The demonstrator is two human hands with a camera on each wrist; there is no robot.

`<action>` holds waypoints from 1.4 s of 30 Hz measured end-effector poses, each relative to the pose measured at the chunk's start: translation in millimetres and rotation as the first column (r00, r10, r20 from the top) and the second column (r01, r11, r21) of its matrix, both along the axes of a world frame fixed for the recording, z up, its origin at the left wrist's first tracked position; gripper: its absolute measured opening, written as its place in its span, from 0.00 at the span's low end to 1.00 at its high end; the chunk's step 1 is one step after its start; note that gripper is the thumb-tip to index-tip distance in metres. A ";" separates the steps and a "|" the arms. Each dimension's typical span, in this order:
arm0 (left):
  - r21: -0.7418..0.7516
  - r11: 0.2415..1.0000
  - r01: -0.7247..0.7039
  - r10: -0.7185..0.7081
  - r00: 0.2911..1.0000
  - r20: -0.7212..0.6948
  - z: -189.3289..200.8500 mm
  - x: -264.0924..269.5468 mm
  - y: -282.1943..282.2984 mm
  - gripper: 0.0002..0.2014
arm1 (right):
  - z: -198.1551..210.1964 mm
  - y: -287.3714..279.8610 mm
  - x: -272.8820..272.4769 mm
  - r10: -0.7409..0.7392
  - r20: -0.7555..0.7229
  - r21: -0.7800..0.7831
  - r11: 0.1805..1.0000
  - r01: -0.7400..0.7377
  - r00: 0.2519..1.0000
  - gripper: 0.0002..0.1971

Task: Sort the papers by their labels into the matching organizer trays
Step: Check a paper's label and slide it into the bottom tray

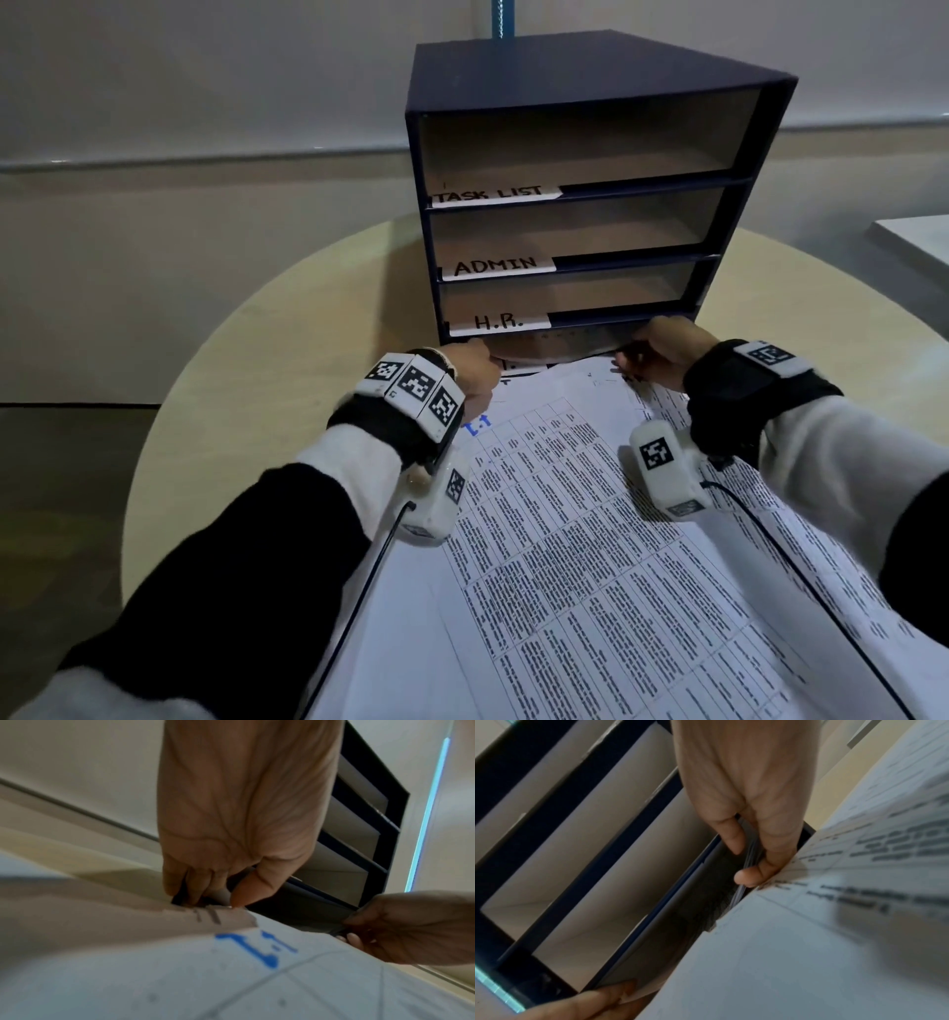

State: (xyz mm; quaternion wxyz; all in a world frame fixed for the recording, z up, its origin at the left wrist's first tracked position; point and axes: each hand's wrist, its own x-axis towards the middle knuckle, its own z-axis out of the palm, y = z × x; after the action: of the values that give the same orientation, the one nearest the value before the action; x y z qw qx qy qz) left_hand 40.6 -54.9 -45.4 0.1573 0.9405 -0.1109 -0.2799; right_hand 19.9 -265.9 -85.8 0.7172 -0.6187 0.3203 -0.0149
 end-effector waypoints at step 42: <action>0.288 0.933 0.214 -0.238 0.970 0.050 10.2 -76.2 28.8 0.56 | 43.0 33.7 -105.6 0.460 -0.251 -0.528 0.672 -0.519 0.852 0.21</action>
State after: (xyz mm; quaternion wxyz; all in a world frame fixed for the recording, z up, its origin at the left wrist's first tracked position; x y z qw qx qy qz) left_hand -35.6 -26.1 -35.2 -0.0156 0.9451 -0.1840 -0.2694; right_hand -85.7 -232.2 -42.9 0.4557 -0.8691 0.1569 0.1112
